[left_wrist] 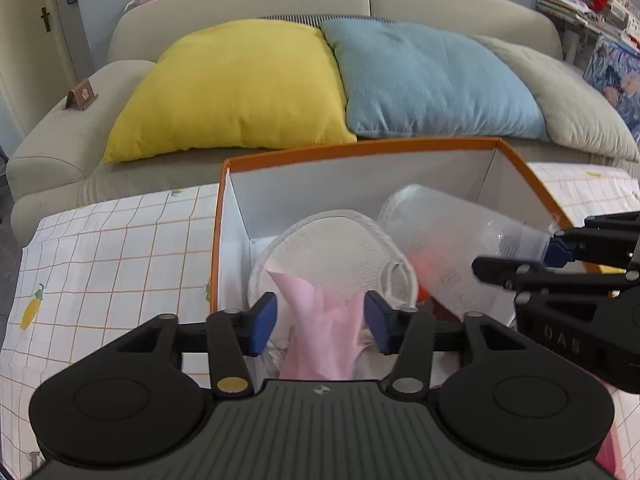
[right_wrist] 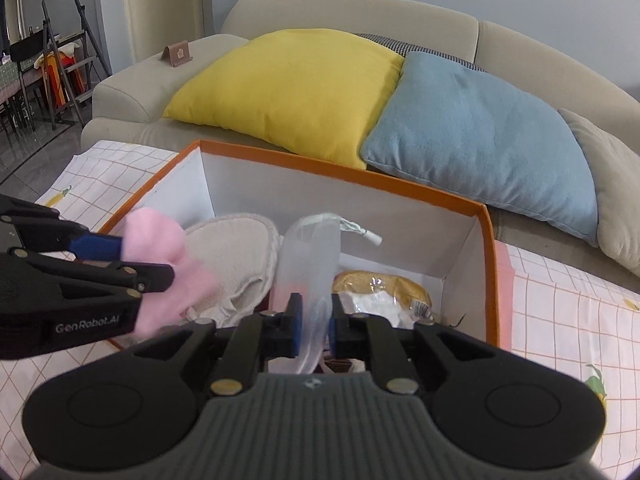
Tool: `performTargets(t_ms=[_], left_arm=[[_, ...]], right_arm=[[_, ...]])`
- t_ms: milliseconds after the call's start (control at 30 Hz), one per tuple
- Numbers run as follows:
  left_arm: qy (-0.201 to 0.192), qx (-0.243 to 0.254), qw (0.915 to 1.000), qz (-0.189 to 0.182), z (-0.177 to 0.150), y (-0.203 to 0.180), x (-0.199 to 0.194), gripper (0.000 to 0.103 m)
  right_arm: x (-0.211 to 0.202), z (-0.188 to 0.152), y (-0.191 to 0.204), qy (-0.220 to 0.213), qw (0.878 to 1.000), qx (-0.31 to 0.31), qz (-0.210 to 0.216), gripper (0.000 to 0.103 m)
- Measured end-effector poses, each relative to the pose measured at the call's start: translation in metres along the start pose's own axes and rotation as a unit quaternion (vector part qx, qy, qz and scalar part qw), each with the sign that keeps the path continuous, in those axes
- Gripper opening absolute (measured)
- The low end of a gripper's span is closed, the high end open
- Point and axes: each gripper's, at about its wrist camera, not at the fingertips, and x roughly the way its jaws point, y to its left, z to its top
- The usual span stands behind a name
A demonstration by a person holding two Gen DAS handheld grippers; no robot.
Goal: Organize soft objects
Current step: 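Carry the pink cloth and cone into the orange box and open both grippers, then lift both grippers out of the box toward the tissue and crocheted basket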
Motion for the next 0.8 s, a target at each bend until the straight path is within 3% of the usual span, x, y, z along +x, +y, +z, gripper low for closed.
performTargets(t_ms=[33, 133, 333, 533, 800], left_arm=[[-0.005, 0.0, 1.0, -0.001, 0.001, 0.0, -0.004, 0.066], [-0.025, 0.0, 0.9997, 0.002, 0.006, -0.002, -0.017, 0.073], [-0.069, -0.01, 0.9975, -0.014, 0.016, -0.003, -0.055, 0.074], [-0.116, -0.018, 0.9924, -0.037, 0.013, -0.017, -0.102, 0.074], [-0.156, -0.016, 0.9837, -0.088, -0.021, -0.054, -0.159, 0.074]], right_arm=[[-0.003, 0.0, -0.001, -0.001, 1.0, 0.0, 0.002, 0.031], [-0.014, 0.001, -0.003, -0.005, 1.0, 0.002, 0.007, 0.045], [-0.051, 0.009, -0.001, -0.027, 1.0, -0.003, 0.009, 0.066], [-0.105, 0.002, -0.006, -0.071, 0.997, -0.002, -0.005, 0.074], [-0.173, -0.041, -0.034, -0.099, 0.993, 0.068, -0.003, 0.075]])
